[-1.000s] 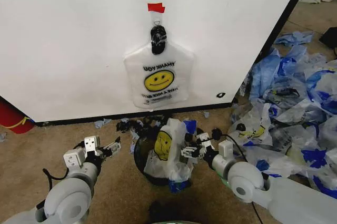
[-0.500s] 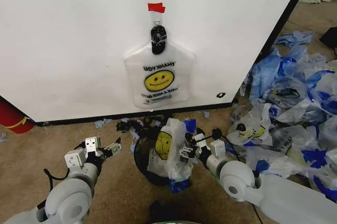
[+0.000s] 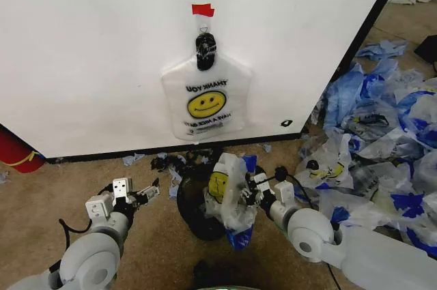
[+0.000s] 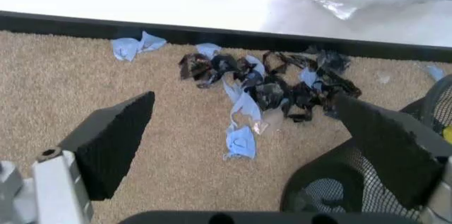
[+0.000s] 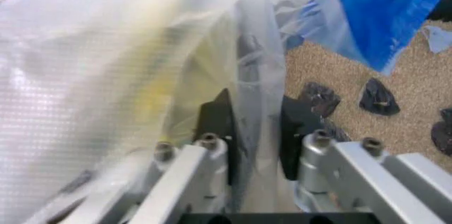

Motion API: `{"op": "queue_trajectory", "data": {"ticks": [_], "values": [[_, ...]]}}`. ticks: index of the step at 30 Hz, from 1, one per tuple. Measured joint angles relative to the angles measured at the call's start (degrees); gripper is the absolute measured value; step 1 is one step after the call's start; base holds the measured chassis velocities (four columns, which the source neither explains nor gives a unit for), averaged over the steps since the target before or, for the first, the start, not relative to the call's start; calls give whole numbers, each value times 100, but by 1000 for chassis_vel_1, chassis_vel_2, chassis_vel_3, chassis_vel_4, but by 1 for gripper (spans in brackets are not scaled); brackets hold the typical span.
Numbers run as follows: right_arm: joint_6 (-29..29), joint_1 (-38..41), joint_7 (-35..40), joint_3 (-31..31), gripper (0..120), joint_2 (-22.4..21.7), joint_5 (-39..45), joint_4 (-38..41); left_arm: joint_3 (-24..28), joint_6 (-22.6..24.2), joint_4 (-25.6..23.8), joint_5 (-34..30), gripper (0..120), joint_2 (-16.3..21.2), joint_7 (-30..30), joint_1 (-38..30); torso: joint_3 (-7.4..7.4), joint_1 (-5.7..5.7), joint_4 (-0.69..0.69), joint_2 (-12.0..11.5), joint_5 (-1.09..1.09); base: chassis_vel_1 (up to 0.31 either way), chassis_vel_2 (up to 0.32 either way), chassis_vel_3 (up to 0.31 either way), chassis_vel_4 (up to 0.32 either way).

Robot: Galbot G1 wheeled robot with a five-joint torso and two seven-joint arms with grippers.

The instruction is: Pick up the garbage bag from the wall and place it over the trash bin.

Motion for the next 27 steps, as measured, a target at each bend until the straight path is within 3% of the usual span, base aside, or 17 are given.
{"op": "queue_trajectory", "data": {"ticks": [2,5,17,25,27], "values": [[7,-12,3,20,6,-23,7,10,1,-4,0,20,100,-4,15,0,0,0,0,0,0,0,0,0,0],[15,-38,3,43,1,-53,22,32,2,-6,0,34,100,-6,25,0,0,0,0,0,0,0,0,0,0],[95,-280,-72,283,1,-138,16,81,-39,-48,4,176,100,-41,46,44,0,0,0,0,1,0,0,0,0],[380,-435,-556,793,1,-330,-364,135,-125,-225,-190,234,100,-31,137,58,0,0,0,0,0,0,0,0,0],[495,-456,-881,985,1,-471,-718,119,-208,-414,-310,184,100,-8,400,22,0,0,0,0,0,0,0,0,0]]}}
